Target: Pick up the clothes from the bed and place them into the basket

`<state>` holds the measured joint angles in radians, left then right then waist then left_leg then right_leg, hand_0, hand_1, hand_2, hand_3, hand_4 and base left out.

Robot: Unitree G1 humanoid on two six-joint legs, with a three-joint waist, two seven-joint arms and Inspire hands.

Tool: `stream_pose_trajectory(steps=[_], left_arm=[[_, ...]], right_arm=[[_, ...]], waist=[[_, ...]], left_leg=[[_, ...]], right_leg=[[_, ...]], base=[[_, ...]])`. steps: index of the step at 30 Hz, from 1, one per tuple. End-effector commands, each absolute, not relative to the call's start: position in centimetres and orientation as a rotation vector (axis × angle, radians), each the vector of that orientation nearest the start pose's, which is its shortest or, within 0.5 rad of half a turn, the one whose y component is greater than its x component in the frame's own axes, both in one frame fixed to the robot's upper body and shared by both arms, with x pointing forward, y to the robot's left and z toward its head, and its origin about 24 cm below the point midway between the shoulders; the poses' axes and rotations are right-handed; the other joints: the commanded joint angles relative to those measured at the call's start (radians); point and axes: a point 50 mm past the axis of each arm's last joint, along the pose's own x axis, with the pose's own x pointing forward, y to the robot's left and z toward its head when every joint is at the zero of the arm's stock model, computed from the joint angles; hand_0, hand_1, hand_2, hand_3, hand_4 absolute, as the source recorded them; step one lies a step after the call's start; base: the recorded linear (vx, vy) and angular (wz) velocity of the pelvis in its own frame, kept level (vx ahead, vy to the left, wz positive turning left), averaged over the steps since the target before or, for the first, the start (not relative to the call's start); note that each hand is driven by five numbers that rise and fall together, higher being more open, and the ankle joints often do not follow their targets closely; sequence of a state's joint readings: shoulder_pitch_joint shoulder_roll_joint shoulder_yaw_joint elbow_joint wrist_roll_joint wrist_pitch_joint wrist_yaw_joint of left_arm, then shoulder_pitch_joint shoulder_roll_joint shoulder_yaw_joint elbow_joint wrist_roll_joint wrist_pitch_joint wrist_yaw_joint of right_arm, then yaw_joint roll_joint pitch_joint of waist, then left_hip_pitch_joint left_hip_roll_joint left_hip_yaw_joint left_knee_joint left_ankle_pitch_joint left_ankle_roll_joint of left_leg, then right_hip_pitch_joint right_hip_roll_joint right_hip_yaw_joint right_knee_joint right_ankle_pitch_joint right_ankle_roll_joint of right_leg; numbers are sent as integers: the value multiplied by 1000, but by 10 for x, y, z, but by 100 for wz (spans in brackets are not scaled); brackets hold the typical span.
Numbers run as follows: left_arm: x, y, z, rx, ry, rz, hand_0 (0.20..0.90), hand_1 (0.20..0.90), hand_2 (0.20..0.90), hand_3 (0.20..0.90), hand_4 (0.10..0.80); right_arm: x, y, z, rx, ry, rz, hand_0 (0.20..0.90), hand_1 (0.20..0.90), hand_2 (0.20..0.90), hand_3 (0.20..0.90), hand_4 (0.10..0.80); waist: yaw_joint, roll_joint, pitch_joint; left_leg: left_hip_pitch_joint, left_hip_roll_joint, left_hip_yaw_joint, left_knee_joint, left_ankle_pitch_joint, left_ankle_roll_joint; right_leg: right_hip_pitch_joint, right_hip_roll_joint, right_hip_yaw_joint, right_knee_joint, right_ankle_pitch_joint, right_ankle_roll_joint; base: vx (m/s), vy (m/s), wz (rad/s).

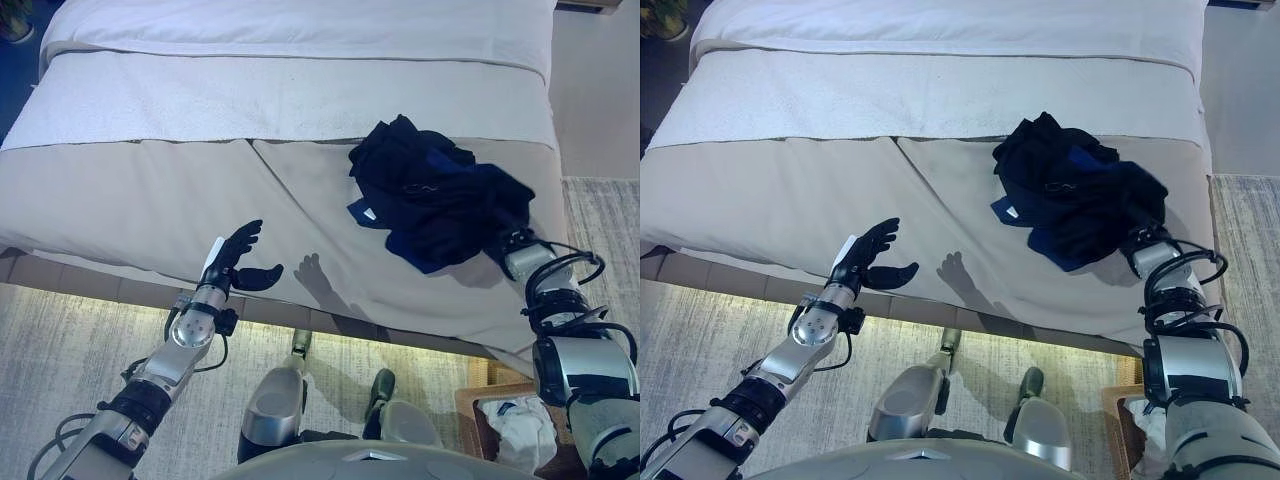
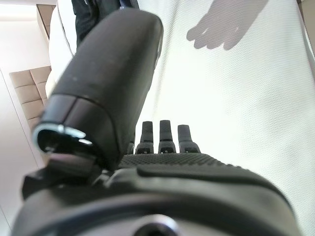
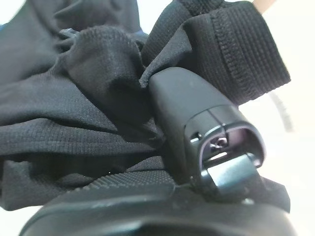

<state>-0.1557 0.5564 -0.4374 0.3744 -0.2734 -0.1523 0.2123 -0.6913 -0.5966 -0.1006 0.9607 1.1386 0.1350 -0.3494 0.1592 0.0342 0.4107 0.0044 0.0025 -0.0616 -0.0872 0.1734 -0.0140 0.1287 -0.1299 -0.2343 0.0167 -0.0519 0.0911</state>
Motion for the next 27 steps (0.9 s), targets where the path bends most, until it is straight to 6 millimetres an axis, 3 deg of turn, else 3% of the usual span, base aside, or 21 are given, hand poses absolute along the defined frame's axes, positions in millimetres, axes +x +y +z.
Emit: stream_pose_trajectory(steps=[1, 6, 14, 19, 23, 27], left_arm=[[261, 195, 13, 347, 66, -73, 900, 900, 900, 900, 800], [249, 201, 1, 354, 94, -67, 900, 900, 900, 900, 800], [239, 205, -11, 363, 132, -71, 900, 900, 900, 900, 800], [239, 209, -14, 373, 145, -70, 900, 900, 900, 900, 800], [240, 211, -15, 383, 156, -71, 900, 900, 900, 900, 800], [239, 211, -15, 387, 157, -82, 900, 900, 900, 900, 800]], right_arm=[[343, -365, 227, 337, -289, -738, 300, 300, 300, 200, 100], [330, -356, 303, -25, -542, -786, 300, 300, 300, 200, 100], [324, -341, 345, -300, -651, -790, 300, 300, 300, 200, 100], [340, -314, 343, -583, -570, -619, 300, 300, 300, 200, 100], [357, -294, 318, -775, -408, -421, 300, 300, 300, 200, 100], [373, -280, 284, -821, -280, -281, 300, 300, 300, 200, 100]], waist=[[-5, -35, -129], [-8, -56, -165], [1, -80, -217], [6, -90, -236], [10, -96, -243], [23, -96, -237]], left_leg=[[47, -22, -4, 50, -174, 27], [62, -19, -2, 40, -173, 22], [86, -22, -6, 26, -175, 19], [93, -24, -10, 21, -174, 18], [94, -23, -10, 20, -172, 18], [94, -25, -16, 20, -172, 21]], right_leg=[[-75, 14, 45, 51, 51, -30], [-61, 14, 48, 41, 49, -26], [-27, 16, 44, 25, 43, -25], [-20, 12, 39, 23, 43, -21], [-19, 11, 39, 24, 42, -21], [-18, 10, 35, 24, 43, -23]], base=[[0, 0, 0], [21, 12, 0], [49, 16, 0], [5, 0, 1], [0, 0, 0], [3, -4, 5]])
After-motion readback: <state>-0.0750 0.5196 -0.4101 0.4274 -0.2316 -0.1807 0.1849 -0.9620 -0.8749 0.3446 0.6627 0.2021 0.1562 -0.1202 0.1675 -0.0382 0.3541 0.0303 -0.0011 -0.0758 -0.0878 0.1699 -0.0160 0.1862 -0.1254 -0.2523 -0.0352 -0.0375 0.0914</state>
